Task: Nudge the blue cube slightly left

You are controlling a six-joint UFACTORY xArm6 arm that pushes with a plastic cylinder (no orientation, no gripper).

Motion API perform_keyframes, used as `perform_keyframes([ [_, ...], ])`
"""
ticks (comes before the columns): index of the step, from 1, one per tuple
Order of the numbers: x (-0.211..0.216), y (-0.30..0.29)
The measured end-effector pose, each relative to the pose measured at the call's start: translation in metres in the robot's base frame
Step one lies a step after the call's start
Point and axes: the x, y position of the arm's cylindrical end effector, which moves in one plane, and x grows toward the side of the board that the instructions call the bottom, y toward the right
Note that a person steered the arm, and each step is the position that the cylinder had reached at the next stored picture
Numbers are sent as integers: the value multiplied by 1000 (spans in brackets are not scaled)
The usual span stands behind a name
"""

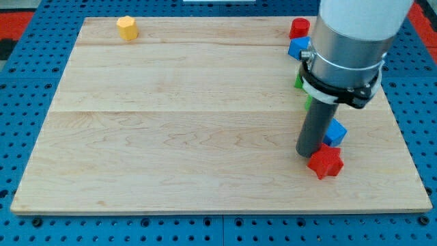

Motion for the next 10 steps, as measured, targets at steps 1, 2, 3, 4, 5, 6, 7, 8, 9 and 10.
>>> perform_keyframes([
  [1, 0, 2],
  [2, -6, -17],
  [3, 19, -22],
  [4, 48, -33],
  [5, 83, -12],
  [6, 88, 79],
  [7, 44, 128],
  [8, 21, 117],
  [9, 3, 122],
  [10, -17, 123],
])
